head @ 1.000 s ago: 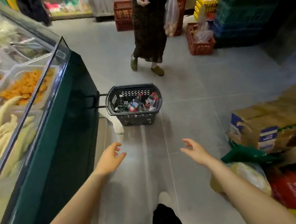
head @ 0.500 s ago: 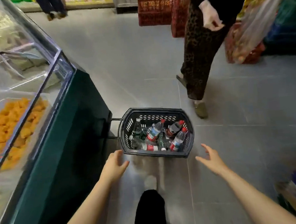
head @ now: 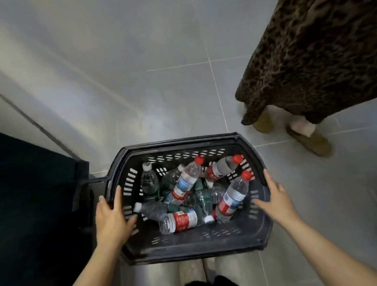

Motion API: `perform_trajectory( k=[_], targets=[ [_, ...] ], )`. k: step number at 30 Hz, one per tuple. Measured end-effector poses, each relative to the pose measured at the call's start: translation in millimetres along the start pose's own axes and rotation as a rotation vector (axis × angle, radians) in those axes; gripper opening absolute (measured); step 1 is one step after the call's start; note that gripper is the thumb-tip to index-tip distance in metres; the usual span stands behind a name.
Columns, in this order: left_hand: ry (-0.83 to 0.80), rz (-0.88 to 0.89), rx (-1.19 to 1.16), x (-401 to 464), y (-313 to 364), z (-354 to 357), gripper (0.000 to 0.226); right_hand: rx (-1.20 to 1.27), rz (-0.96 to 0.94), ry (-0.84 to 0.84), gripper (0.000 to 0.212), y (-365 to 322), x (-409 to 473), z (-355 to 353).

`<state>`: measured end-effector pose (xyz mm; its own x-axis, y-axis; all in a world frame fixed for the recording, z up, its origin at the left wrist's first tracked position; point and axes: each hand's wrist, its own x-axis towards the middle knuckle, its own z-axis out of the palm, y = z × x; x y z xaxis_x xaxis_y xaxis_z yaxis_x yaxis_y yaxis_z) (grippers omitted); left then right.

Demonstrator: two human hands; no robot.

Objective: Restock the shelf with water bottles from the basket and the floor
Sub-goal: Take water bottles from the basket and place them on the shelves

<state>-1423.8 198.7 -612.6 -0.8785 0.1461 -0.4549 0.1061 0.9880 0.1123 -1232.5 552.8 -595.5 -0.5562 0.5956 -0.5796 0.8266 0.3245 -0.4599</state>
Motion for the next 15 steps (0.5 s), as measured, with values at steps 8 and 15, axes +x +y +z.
perform_trajectory(
  k=[8, 15],
  targets=[
    [0.047, -0.012, -0.051, 45.8, -12.6, 2.9, 0.101, -0.058, -0.003, 0.155, 0.103, 13.2, 28.3, 28.9],
    [-0.028, 0.083, -0.076, 55.0, -15.4, -12.7, 0.112, 0.015, 0.027, 0.119, 0.100, 20.2, 25.0, 21.8]
  ],
)
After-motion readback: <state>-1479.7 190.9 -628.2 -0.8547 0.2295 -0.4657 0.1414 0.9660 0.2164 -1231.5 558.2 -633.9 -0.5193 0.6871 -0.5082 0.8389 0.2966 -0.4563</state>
